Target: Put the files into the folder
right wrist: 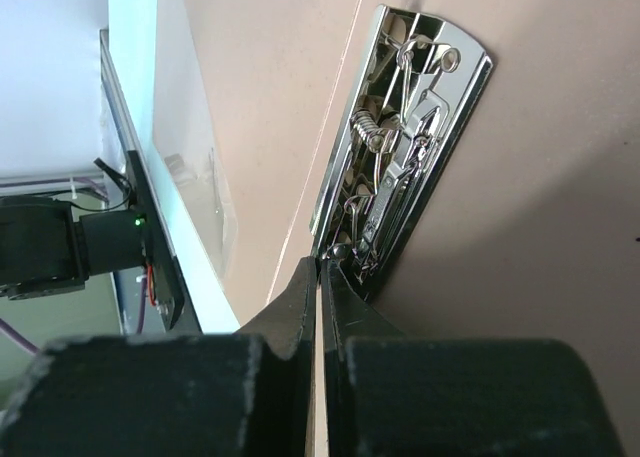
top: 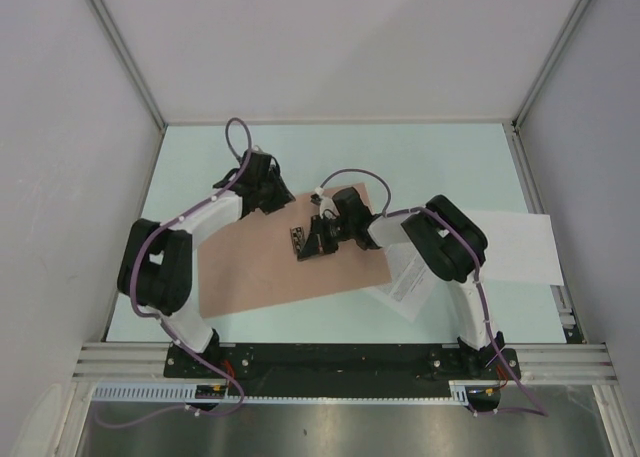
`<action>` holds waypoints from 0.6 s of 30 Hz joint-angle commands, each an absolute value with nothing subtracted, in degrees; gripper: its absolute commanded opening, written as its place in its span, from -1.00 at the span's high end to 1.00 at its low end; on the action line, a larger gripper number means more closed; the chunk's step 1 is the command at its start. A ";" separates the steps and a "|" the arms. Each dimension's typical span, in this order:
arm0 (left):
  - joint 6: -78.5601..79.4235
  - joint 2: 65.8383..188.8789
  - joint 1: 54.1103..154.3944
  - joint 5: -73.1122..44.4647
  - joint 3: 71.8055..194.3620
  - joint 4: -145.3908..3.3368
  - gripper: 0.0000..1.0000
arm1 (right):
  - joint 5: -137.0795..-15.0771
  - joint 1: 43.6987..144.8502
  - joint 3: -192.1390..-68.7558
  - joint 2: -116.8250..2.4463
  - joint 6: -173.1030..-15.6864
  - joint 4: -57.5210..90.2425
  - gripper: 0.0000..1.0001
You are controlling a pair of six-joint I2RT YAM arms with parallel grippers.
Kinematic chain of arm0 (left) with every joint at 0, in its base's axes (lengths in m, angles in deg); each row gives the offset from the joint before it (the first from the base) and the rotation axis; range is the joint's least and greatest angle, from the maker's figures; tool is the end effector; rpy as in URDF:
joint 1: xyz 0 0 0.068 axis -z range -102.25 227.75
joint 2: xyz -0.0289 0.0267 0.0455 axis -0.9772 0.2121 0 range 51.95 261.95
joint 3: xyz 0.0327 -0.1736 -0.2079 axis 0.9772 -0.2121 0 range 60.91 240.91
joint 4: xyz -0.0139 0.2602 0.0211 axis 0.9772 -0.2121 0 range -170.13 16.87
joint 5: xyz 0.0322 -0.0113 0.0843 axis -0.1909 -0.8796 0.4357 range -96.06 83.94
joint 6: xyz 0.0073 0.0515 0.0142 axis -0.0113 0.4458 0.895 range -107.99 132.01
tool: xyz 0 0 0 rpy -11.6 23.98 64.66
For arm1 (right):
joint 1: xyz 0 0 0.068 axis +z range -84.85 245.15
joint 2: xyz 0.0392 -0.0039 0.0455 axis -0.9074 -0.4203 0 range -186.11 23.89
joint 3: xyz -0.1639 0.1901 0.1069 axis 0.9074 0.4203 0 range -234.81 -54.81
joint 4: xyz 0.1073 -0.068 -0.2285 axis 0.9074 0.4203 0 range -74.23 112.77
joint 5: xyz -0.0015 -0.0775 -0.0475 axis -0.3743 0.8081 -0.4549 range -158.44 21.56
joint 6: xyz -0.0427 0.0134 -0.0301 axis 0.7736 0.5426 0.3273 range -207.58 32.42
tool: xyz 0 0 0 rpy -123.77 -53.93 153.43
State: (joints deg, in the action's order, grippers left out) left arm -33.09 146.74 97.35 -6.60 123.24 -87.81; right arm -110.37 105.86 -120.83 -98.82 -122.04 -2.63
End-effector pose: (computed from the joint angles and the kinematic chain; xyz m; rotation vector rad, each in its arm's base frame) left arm 0.3348 -0.1195 0.2154 -0.5394 2.4035 -0.5270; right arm 0.3075 0.2960 0.1015 -0.5871 2.4185 1.4663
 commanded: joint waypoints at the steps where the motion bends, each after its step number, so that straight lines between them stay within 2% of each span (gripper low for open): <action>1: -29.56 149.42 99.89 -1.68 125.52 -95.27 0.13 | -108.69 106.28 -121.34 -102.67 -120.54 3.46 1.00; 8: -32.02 149.07 102.88 2.37 122.44 -95.64 0.18 | -108.60 105.67 -122.75 -103.55 -120.98 3.72 1.00; 14: -33.60 149.87 103.86 5.18 122.27 -97.39 0.42 | -108.69 105.49 -122.84 -104.08 -120.80 4.16 1.00; 18: -34.40 149.51 104.29 6.16 121.30 -97.39 0.45 | -108.78 105.49 -122.84 -104.25 -120.89 3.90 1.00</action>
